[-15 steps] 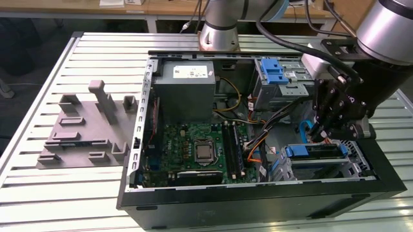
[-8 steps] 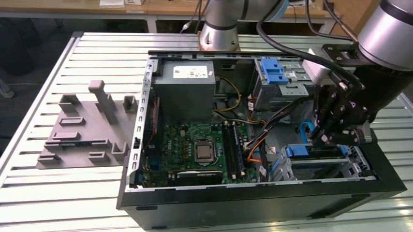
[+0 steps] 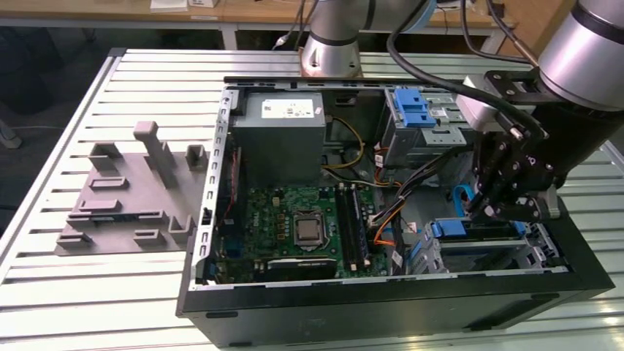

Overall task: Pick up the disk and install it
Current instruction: 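Insert the second disk wire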

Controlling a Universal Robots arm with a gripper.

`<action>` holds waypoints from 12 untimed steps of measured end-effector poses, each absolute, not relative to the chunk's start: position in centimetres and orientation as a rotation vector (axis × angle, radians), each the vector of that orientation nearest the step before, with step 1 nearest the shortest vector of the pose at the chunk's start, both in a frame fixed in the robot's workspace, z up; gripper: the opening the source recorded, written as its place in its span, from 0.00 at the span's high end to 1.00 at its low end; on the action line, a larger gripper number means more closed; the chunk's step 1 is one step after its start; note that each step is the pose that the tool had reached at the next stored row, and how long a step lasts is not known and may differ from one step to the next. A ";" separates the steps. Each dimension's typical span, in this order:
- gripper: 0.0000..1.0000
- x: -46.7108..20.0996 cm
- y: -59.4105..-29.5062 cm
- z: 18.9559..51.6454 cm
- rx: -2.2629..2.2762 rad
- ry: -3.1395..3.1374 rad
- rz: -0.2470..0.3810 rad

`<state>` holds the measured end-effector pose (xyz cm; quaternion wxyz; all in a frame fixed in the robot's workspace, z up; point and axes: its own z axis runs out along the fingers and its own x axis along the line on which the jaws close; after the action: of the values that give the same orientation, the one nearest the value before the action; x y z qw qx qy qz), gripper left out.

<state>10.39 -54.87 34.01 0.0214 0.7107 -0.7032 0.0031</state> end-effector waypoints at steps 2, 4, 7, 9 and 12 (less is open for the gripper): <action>0.83 10.4 -54.9 34.0 2.203 -2.179 0.010; 0.83 10.4 -54.9 33.9 2.203 -2.179 0.010; 0.83 10.4 -54.9 33.9 2.204 -2.180 0.011; 0.83 10.4 -54.9 33.9 2.206 -2.182 0.015; 0.83 10.4 -54.9 33.8 2.209 -2.185 0.021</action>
<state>10.44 -54.93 33.82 0.0172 0.7108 -0.7032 0.0068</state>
